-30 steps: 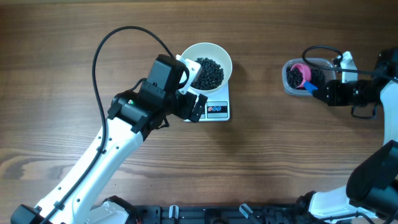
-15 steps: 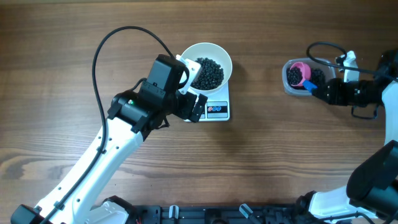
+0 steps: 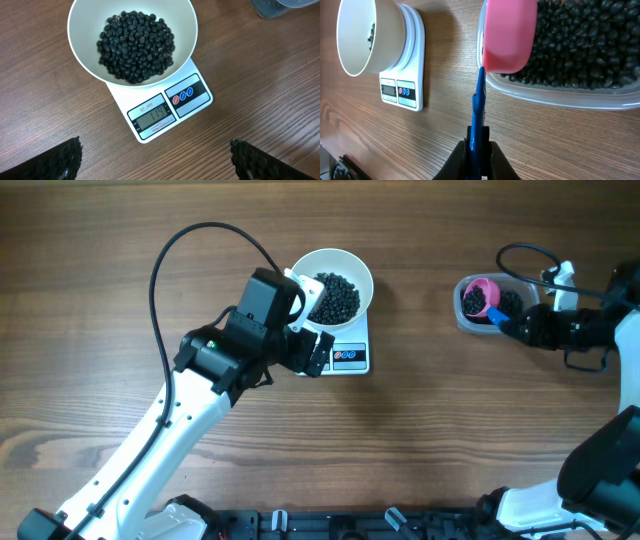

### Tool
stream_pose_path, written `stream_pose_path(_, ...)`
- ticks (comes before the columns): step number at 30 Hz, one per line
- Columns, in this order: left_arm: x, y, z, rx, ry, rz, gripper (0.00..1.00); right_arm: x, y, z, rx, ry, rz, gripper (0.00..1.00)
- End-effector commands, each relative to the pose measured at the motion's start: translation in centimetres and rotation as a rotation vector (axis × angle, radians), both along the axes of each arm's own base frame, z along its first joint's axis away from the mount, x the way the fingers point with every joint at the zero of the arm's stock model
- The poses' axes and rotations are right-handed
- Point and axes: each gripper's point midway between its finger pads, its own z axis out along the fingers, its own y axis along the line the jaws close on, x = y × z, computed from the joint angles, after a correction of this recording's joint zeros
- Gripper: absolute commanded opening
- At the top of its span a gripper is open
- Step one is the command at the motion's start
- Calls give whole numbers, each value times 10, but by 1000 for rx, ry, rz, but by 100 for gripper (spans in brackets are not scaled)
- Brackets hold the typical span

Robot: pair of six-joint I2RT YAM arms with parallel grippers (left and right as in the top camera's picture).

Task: Scoop item into bowl and weigh 150g on scale
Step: 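Dig the scoop into the black beans for another load, then lift the filled scoop and carry it over the white bowl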

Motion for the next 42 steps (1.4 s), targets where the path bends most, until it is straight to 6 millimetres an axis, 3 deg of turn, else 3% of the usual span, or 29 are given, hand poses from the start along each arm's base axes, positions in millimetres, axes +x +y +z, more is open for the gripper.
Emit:
stream_pose_path(1, -3, -3, -5, 4, 12, -26, 100, -1, -8, 0, 69, 10, -64, 4)
stream_pose_path(9, -3, -3, -5, 4, 12, -26, 100, -1, -26, 14, 202, -5, -201, 4)
stream_pose_path(16, -3, -3, -5, 4, 12, -26, 100, 6, -13, 34, 331, -72, -188, 4)
stream_pose_path(21, -3, -3, -5, 4, 12, -26, 100, 7, -13, 34, 353, -44, -220, 4)
stream_pose_path(27, -3, -3, -5, 4, 12, -26, 100, 15, 2, 71, 563, -155, -189, 4)
stream_pose_path(32, -3, -3, -5, 4, 12, -26, 100, 17, 7, 75, 615, -113, -215, 4)
stream_pose_path(35, -3, -3, -5, 4, 12, -26, 100, 18, 21, 75, 621, -99, -180, 4)
stream_pose_path(42, -3, -3, -5, 4, 12, -26, 100, 24, 73, 80, 651, -69, -42, 4)
